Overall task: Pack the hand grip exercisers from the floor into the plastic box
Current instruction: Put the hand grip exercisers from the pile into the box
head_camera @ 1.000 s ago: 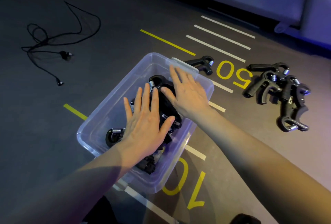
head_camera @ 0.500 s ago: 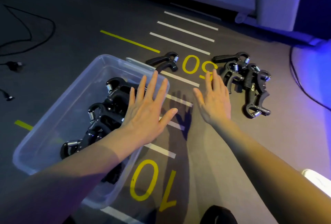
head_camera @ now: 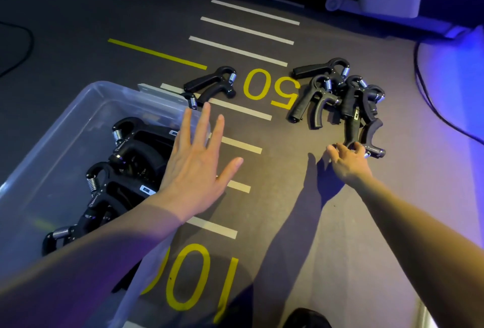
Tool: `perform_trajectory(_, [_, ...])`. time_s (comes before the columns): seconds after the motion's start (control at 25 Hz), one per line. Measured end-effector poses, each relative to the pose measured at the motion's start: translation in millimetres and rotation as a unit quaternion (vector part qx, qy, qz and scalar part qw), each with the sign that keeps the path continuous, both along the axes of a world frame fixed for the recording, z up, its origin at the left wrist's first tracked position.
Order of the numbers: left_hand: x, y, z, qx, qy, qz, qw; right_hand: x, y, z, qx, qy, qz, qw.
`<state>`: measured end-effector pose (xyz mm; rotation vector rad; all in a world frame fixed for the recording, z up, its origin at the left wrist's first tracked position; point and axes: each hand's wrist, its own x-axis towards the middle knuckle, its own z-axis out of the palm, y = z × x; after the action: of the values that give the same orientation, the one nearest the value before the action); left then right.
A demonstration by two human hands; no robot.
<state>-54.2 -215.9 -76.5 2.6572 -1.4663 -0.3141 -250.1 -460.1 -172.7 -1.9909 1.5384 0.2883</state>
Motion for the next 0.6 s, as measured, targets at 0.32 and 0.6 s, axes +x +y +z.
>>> perform_trajectory(0.32, [1.2,0.1,-0.9,-0.001,-0.002,0.003,1.0,3.1,12.5,-3.1,-0.129,0.116,0.008,0.985])
perform_trajectory(0.6, [0.3,5.6,3.4,-0.01,0.021,0.001,1.0,6.7,22.7,12.8,-0.215,0.062,0.02,0.975])
